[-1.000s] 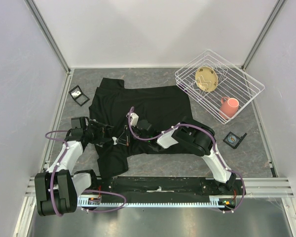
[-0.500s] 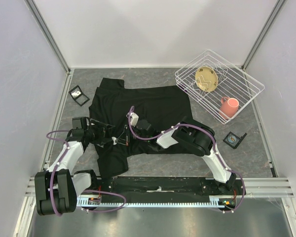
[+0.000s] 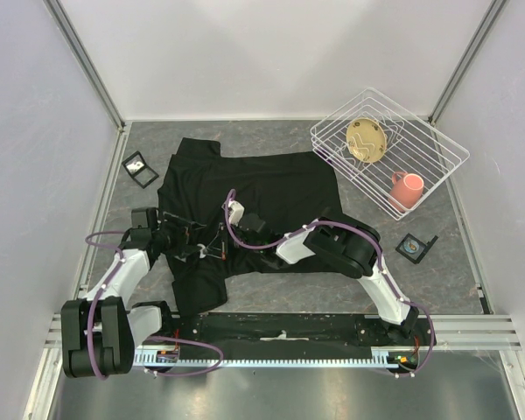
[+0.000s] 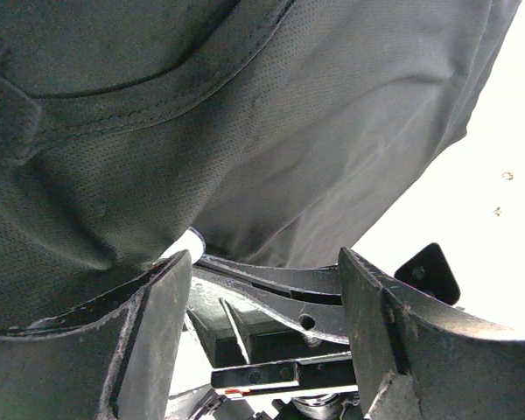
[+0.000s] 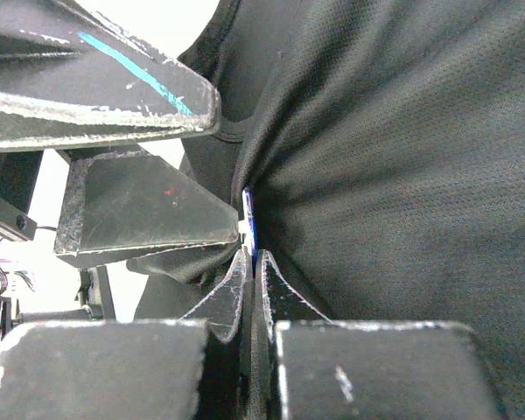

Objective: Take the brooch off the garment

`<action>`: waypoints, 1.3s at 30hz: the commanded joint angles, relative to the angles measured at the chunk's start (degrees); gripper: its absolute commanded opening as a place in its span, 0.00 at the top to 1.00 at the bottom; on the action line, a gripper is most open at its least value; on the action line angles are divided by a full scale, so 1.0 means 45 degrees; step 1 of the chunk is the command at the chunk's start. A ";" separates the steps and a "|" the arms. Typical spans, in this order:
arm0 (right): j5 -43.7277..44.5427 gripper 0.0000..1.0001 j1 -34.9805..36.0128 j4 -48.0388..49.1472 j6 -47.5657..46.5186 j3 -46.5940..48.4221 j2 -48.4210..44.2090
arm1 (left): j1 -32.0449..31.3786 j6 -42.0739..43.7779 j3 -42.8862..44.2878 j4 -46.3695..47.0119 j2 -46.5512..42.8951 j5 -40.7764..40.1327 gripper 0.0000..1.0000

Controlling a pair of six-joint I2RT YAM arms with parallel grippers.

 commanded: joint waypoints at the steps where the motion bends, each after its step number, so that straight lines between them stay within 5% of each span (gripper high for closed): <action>1: 0.0165 1.00 0.0100 0.0334 -0.0023 0.0317 -0.0224 | -0.0124 -0.0238 0.0056 -0.0529 -0.0363 -0.0073 0.25; 39: -0.0069 1.00 0.0217 0.0529 -0.0452 0.0317 -0.0302 | -0.0319 -0.0159 0.0095 -0.0180 0.0085 -0.1050 0.33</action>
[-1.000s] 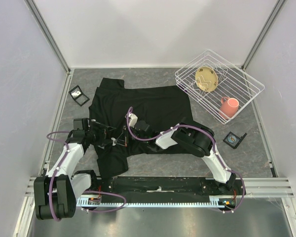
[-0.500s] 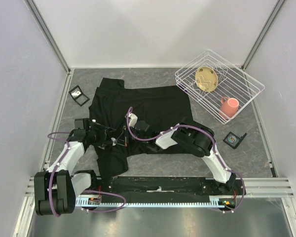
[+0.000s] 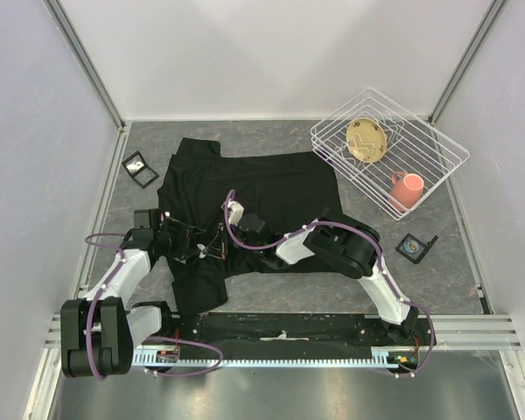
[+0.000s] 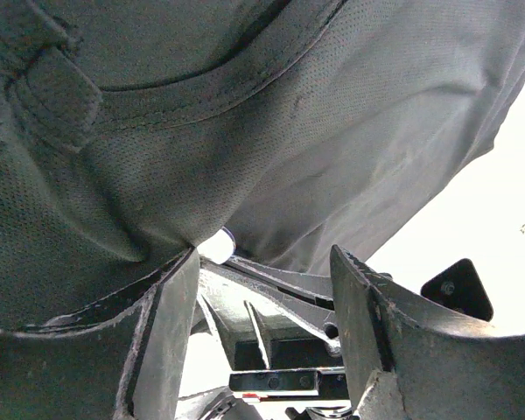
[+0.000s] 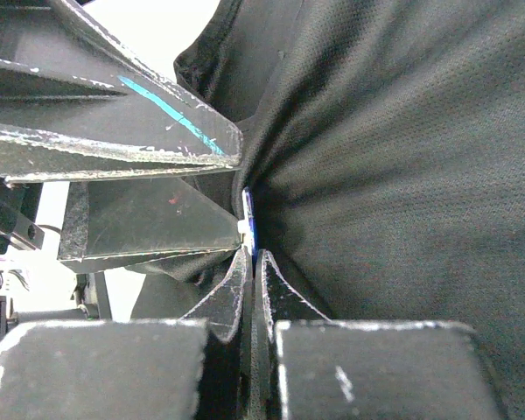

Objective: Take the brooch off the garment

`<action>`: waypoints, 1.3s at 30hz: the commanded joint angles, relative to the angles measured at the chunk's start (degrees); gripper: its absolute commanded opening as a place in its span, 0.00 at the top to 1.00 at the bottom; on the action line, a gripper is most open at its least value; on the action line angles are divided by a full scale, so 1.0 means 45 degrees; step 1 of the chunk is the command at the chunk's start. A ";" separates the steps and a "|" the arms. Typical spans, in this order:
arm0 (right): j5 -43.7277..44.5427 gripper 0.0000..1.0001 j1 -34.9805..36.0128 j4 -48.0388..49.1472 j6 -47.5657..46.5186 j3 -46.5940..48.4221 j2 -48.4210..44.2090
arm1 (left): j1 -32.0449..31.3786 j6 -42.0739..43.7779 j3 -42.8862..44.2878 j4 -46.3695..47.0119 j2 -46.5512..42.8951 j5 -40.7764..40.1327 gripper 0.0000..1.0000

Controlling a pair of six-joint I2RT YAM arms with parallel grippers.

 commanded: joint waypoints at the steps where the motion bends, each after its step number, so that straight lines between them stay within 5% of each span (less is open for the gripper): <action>1: -0.0098 1.00 0.0154 0.0491 -0.0302 0.0317 -0.0321 | -0.0067 -0.0183 0.0095 0.0495 0.0159 -0.0340 0.33; 39: -0.1349 1.00 0.0505 -0.0251 -0.3484 0.0435 -0.0380 | -0.0086 -0.0241 0.0680 0.0612 0.0960 -0.0614 0.37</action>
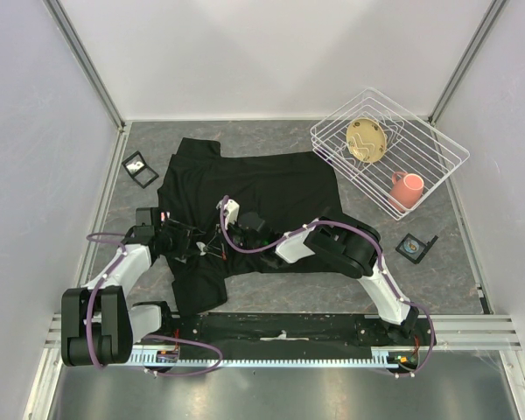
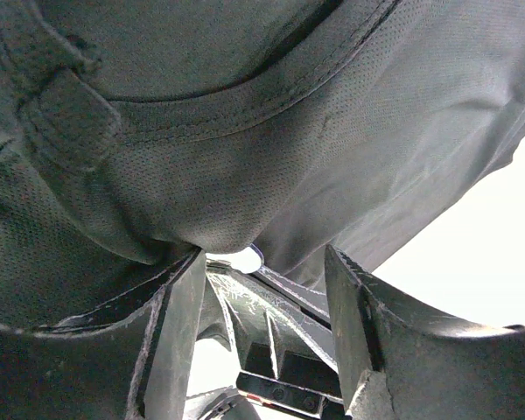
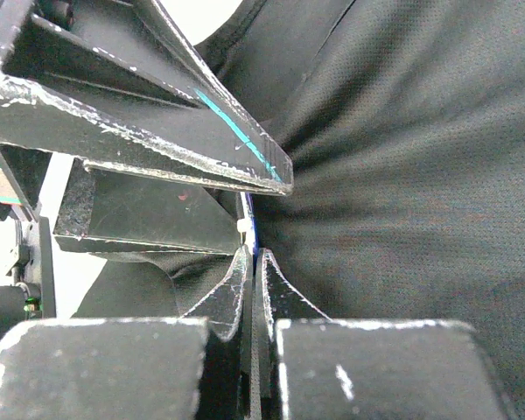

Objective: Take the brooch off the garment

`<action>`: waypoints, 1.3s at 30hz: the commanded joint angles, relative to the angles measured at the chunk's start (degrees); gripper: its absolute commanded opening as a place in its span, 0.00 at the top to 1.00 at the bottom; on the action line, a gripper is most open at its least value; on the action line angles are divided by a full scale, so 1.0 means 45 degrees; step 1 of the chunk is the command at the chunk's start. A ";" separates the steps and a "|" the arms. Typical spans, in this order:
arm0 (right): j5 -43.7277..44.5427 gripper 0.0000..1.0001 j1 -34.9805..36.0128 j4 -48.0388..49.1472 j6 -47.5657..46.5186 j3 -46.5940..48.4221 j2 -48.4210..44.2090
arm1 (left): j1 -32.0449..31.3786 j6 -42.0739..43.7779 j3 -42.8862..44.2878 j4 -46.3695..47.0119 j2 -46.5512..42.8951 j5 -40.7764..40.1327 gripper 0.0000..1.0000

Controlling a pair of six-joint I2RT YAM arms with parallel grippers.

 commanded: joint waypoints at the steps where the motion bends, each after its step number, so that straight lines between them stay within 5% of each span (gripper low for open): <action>1: -0.1004 1.00 0.0578 -0.0431 -0.0823 0.0308 -0.0380 | 0.0011 -0.0392 0.0457 0.0661 0.0076 -0.0435 0.38; 8: -0.0651 1.00 0.0852 -0.0764 -0.0903 0.0543 -0.0029 | 0.0011 -0.1134 0.0439 0.0487 -0.0353 -0.0375 0.40; 14: -0.0261 1.00 0.1008 -0.0998 -0.0903 0.0602 -0.0145 | 0.0011 -0.2366 -0.0325 0.1208 -0.1311 -0.1059 0.53; 30: -0.0085 1.00 0.0989 0.0017 -0.0805 -0.0180 -0.0712 | 0.0303 -0.1118 0.0047 -0.0236 -0.0939 -0.1703 0.67; 39: 0.0013 1.00 0.0794 0.0545 -0.0453 -0.0747 -0.0712 | 0.0518 0.0289 0.0613 -0.1233 -0.1681 -0.2876 0.65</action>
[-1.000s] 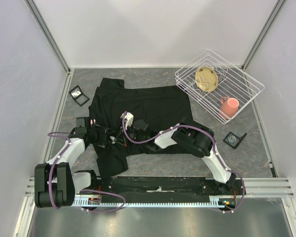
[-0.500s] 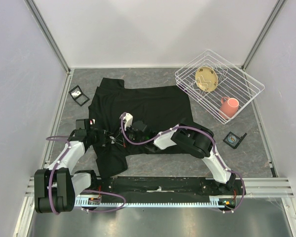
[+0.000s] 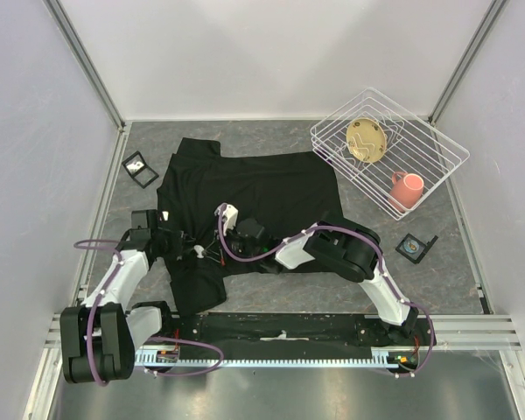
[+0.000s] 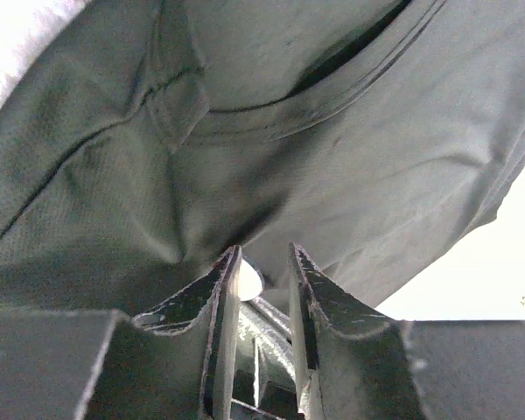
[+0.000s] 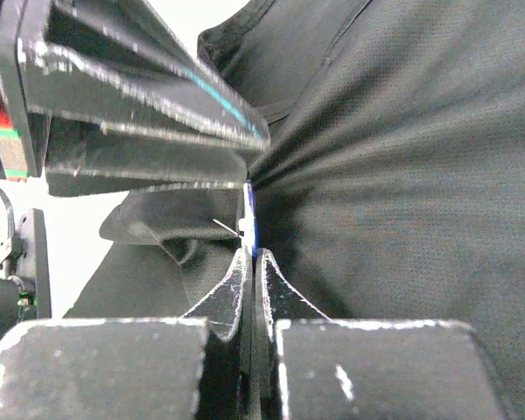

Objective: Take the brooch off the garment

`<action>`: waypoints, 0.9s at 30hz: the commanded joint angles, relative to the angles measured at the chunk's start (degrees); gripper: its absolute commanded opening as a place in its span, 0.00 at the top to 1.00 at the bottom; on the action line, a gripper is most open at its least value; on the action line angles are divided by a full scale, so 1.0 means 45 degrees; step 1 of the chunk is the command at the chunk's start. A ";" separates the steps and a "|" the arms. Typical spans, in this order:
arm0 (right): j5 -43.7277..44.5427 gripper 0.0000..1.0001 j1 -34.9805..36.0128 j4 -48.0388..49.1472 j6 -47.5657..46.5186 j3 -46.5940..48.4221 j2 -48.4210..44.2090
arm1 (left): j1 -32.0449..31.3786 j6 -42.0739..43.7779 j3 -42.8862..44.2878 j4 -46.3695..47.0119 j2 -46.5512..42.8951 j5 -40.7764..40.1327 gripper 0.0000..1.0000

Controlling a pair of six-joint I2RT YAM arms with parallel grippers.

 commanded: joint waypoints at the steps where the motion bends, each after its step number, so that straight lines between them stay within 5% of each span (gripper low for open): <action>1: -0.0934 1.00 0.0264 0.0107 0.0115 -0.0309 -0.0508 | 0.0169 0.1067 0.0754 0.0039 -0.0550 -0.1380 0.65; 12: -0.0274 1.00 0.0166 -0.0652 0.0077 -0.0173 -0.0820 | 0.0169 0.2940 0.1965 -0.1267 -0.1565 -0.0676 0.44; 20: 0.2090 1.00 0.0673 -0.4418 -0.2108 0.1252 -0.1269 | 0.0363 0.1811 0.0424 -0.1546 -0.2270 -0.1185 0.50; 27: 0.4414 1.00 0.1396 -0.6531 -0.3243 0.2600 -0.1114 | 0.1398 0.1497 -0.0007 -0.0118 -0.0319 -0.0697 0.59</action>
